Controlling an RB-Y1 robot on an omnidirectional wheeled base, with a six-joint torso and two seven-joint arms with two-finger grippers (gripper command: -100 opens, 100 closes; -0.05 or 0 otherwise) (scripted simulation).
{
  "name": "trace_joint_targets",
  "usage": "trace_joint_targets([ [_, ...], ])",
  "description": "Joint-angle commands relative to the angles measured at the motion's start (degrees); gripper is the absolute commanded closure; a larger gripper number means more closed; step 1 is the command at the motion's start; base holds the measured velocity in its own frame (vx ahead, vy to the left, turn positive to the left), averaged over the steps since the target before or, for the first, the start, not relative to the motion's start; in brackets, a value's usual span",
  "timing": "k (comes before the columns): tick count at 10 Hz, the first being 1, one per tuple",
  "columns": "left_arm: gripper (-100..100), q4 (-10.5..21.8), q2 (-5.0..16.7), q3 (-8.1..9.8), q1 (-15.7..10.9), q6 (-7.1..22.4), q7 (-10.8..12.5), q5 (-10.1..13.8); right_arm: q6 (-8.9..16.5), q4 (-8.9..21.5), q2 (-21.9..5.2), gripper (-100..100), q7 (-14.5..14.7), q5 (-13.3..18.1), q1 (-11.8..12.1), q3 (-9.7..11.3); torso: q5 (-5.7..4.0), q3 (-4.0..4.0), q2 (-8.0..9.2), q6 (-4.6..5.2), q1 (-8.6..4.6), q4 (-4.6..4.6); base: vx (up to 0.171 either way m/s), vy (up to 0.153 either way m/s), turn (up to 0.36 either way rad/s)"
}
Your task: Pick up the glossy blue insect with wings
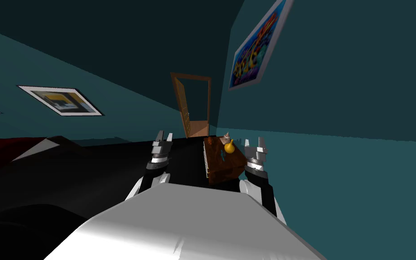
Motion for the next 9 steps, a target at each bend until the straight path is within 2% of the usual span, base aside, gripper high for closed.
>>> trace_joint_targets([
  [1, 0, 0.0, 0.0, 0.0, 0.0, 0.0, 0.0, 0.0, 1.1, 0.4, -1.6, -100, 0.8, 0.0, 0.5, 0.1, 0.0, 0.0, 0.0, 0.0, 0.0, 0.0, -0.039, 0.018, 0.067],
  [2, 0, 0.0, 0.0, 0.0, 0.0, 0.0, 0.0, 0.0, 2.7, 1.3, -3.5, -100, 1.8, 0.2, 1.2, 0.2, 0.01, 0.06, 0.11, -0.01, 0.05, 0.02, -0.1, 0.028, 0.122],
  [5, 0, 0.0, 0.0, 0.0, 0.0, 0.0, 0.0, 0.0, 6.1, 3.8, -6.8, -100, 3.8, 0.9, 2.5, 0.1, 0.0, 0.25, 0.44, -0.01, 0.02, 0.1, -0.105, 0.012, 0.123],
  [6, 0, 0.0, 0.0, 0.0, 0.0, 0.0, 0.0, 0.0, 7.4, 4.9, -7.9, -100, 4.5, 1.3, 3.0, -0.1, 0.01, 0.22, 0.37, -0.01, 0.04, 0.08, -0.063, 0.019, 0.168],
  [7, 0, 0.0, 0.0, 0.0, 0.0, 0.0, 0.0, 0.0, 7.4, 4.9, -7.9, -100, 4.5, 1.3, 3.0, -0.1, 0.01, 0.17, 0.29, -0.02, 0.04, 0.07, -0.042, 0.004, 0.046],
  [9, 0, 0.0, 0.0, 0.0, 0.0, 0.0, 0.0, 0.0, 10.2, 7.7, -10.4, -100, 5.9, 2.3, 3.9, -0.4, 0.0, 0.1, 0.16, -0.01, -0.03, 0.04, -0.036, 0.006, 0.153],
])
